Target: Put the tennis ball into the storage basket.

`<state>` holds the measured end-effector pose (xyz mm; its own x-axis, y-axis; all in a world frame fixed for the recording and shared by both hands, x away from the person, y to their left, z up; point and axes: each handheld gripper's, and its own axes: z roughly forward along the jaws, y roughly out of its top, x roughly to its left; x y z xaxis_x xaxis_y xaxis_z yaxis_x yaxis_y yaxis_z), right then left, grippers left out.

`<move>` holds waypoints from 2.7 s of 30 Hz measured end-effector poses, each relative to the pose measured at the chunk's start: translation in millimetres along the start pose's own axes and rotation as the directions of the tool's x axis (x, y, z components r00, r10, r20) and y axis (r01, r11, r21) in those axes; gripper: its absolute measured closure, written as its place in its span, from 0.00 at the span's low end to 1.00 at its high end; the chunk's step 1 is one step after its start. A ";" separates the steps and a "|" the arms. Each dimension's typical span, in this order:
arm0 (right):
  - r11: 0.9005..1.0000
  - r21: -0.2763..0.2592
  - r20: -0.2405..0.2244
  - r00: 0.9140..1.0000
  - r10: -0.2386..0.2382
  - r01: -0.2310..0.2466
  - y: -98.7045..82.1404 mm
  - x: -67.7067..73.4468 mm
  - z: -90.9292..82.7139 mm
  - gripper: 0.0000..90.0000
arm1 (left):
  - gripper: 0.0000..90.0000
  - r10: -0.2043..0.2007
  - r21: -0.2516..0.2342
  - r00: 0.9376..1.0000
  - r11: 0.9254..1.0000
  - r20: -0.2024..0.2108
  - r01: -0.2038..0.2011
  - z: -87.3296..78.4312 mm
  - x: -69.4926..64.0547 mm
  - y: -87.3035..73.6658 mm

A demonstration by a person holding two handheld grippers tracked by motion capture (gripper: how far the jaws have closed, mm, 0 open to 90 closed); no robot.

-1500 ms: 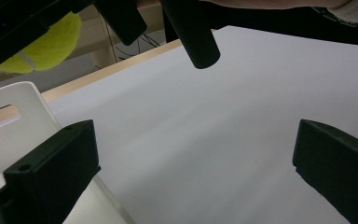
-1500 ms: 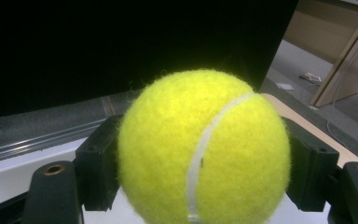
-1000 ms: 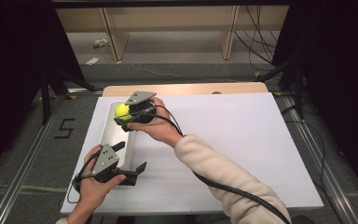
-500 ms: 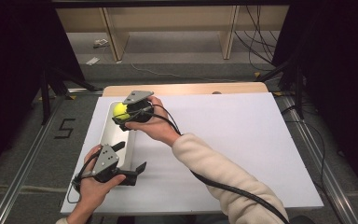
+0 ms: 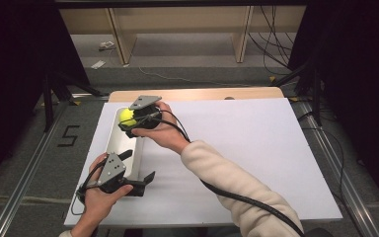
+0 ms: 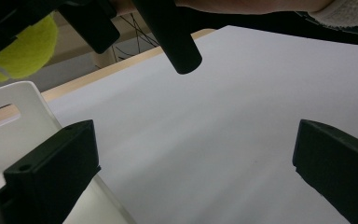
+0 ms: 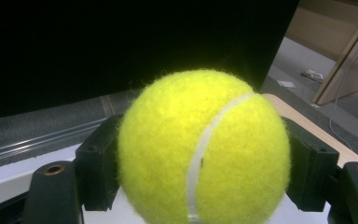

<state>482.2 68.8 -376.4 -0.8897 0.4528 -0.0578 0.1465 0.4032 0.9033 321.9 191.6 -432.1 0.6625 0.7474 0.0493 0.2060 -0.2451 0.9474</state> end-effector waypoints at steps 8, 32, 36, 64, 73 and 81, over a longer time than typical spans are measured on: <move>1.000 -0.003 0.002 1.000 0.007 -0.007 1.1 -0.6 2.3 0.30 | 0.00 0.001 0.000 1.000 1.000 0.000 -0.001 -0.1 0.1 0.0; 1.000 0.010 -0.007 1.000 0.018 -0.018 1.8 -0.9 10.5 0.30 | 0.00 0.003 0.002 1.000 1.000 0.000 -0.003 -0.2 0.0 -0.1; 1.000 0.013 -0.011 1.000 0.017 -0.017 1.7 -1.3 11.6 0.29 | 0.00 0.000 0.001 1.000 1.000 -0.001 0.000 -0.2 -0.1 -0.1; 0.999 0.036 -0.017 1.000 0.025 -0.024 0.0 -0.7 24.8 0.29 | 0.00 0.003 -0.001 1.000 1.000 -0.002 -0.003 -0.4 -0.5 0.0; 0.999 0.042 -0.016 0.999 0.027 -0.027 0.4 -0.9 28.9 0.29 | 0.00 0.001 -0.002 1.000 1.000 -0.001 -0.001 -0.3 -0.5 0.0; 0.999 0.044 -0.012 0.999 0.030 -0.030 0.7 -1.4 32.3 0.29 | 0.00 0.000 -0.003 1.000 1.000 -0.001 0.000 -0.4 -0.7 0.0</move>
<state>497.5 94.1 -389.5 -0.8901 0.4551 -0.0253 0.1917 0.4243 0.8850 321.2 191.3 -432.1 0.6616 0.7482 0.0497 0.2041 -0.2434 0.9482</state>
